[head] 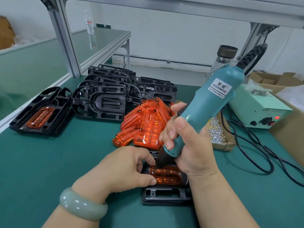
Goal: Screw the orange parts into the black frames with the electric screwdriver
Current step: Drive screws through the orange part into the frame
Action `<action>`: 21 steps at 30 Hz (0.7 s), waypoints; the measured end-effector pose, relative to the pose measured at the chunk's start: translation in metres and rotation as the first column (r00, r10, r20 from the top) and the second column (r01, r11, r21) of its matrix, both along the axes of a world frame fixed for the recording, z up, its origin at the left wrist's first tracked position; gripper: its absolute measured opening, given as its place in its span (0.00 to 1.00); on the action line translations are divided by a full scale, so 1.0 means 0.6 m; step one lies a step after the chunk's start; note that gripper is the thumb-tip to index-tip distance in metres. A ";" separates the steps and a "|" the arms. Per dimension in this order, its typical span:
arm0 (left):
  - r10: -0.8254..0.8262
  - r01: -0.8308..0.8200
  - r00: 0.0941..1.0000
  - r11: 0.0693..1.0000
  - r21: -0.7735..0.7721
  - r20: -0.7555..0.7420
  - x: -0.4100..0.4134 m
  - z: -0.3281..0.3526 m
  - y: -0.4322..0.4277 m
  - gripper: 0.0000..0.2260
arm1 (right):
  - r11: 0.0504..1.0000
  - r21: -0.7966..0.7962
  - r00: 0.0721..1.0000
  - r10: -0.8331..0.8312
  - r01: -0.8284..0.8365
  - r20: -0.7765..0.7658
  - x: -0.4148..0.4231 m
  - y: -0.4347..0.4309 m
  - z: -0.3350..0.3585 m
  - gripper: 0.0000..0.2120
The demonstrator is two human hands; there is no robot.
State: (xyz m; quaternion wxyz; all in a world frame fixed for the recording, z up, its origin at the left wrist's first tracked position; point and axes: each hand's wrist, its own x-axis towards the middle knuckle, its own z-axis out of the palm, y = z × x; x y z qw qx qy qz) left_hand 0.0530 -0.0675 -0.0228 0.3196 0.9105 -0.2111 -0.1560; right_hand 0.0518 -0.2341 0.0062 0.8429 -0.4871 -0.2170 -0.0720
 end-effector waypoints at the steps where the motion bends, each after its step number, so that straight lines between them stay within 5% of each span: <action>1: 0.002 -0.002 1.000 1.000 0.000 -0.003 0.000 0.000 0.000 0.12 | 1.000 -0.004 1.000 -0.001 0.001 0.002 0.000 0.001 0.000 0.16; 6: 0.011 -0.011 1.000 1.000 0.004 -0.002 -0.001 0.002 0.000 0.12 | 0.992 0.121 0.999 0.017 -0.022 0.036 0.007 -0.010 0.017 0.24; 14: 0.023 -0.023 1.000 1.000 -0.017 -0.016 -0.007 0.004 0.000 0.13 | 0.971 0.236 0.999 -0.036 0.037 -0.006 0.011 -0.046 0.013 0.23; 21: 0.059 -0.003 0.961 0.979 -0.203 0.270 -0.012 0.014 -0.022 0.14 | 0.925 0.349 0.987 -0.122 0.150 -0.100 0.011 -0.075 0.006 0.15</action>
